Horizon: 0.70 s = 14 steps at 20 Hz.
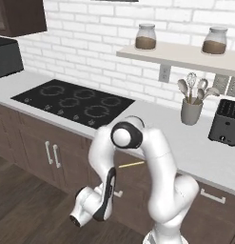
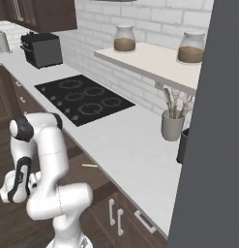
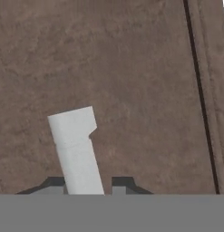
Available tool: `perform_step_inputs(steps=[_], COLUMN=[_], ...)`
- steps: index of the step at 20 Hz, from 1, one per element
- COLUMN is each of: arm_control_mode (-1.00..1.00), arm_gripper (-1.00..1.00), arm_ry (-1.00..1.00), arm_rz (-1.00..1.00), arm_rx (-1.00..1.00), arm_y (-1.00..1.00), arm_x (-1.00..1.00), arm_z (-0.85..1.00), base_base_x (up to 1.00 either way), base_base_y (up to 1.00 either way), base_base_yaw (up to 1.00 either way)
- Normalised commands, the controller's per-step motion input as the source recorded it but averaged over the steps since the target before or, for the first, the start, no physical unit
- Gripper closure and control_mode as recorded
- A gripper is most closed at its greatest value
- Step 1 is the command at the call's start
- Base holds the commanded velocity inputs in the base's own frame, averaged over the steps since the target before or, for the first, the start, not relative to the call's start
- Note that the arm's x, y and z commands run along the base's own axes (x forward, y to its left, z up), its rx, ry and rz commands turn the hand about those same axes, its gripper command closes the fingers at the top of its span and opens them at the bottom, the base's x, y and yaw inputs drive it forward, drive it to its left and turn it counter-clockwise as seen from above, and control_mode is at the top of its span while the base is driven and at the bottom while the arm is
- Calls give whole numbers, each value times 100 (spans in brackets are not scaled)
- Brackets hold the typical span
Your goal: Take a straw from the drawer in front and place it inside the glass cup on the dining counter.
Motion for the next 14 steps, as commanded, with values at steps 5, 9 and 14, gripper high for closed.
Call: perform_step_inputs(steps=[5, 9, 14], arm_control_mode=[-100, -100, -100], arm_gripper=[100, -100, -100], arm_ry=[8, 18, 43], arm_rz=[4, 1, 0], arm_rx=[5, 10, 29], arm_y=[93, 73, 14], arm_x=[-90, -62, -28], arm_z=[18, 19, 49], base_base_x=[0, 0, 0], base_base_y=[0, 0, 0], base_base_yaw=[0, 0, 0])
